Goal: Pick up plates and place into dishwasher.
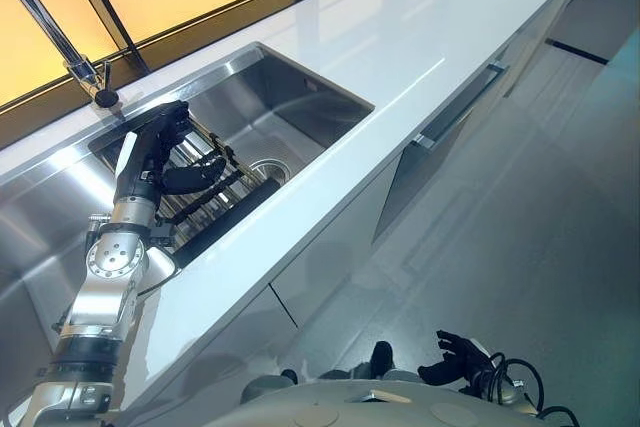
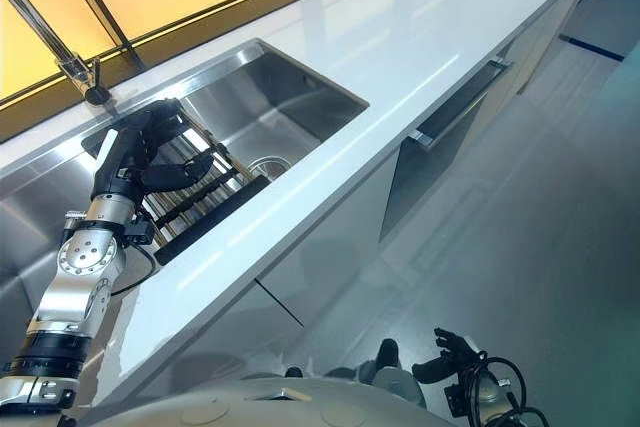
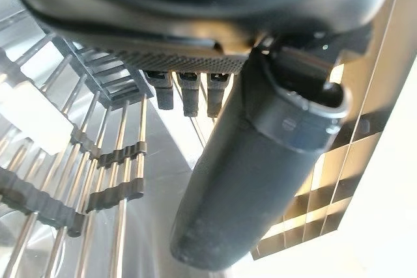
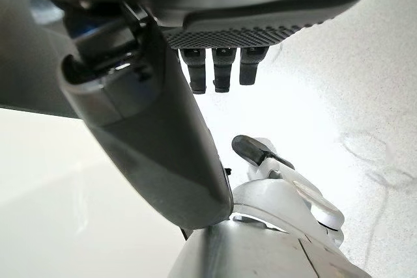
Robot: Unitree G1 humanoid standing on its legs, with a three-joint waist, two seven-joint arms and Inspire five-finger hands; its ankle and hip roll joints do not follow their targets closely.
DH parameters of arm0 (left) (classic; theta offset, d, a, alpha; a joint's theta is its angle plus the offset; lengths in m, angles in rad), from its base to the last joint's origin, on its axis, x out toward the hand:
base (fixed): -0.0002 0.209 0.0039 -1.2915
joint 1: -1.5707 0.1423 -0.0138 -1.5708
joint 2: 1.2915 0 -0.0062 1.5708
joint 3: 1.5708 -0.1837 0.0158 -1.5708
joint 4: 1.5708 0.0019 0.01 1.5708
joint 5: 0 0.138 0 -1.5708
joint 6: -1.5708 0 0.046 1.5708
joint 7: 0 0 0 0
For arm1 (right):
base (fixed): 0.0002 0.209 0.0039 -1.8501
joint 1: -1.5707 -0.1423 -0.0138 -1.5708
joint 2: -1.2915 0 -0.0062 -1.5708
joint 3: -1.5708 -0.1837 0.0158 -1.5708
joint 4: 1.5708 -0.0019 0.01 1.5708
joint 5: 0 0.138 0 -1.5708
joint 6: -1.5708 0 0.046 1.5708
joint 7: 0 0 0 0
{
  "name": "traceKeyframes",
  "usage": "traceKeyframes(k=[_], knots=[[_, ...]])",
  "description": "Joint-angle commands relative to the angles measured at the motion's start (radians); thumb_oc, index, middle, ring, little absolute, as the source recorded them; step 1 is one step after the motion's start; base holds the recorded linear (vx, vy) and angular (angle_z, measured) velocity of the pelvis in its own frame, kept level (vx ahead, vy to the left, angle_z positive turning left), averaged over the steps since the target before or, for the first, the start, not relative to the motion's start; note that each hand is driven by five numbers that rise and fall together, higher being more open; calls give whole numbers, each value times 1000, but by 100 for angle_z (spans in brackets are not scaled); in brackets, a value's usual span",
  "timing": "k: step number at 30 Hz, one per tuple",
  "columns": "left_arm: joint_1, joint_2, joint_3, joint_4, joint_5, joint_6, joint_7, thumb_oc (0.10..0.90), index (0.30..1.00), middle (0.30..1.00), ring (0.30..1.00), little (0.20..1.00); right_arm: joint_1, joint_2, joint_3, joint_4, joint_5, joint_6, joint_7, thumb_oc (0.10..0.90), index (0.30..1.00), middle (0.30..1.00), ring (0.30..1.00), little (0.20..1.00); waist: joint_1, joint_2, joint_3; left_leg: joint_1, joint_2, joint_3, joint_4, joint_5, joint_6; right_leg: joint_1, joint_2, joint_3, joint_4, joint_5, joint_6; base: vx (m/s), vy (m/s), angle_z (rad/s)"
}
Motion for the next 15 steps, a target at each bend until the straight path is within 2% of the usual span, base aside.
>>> traceKeyframes(k=[1,15], knots=[[-56,27,47,-111,4,-55,12,800,900,900,900,900,-24,-4,2,1,37,-9,48,800,900,900,900,900,-24,12,-31,-98,-33,18,15,-4,13,96,11,-8,31,-165,53,0,0,0],[-49,23,56,-112,-7,-43,19,800,900,900,900,900,-25,5,13,41,16,-14,58,800,900,900,900,900,-27,13,-38,-85,-32,24,10,-8,16,109,15,-3,25,-169,51,0,0,0]])
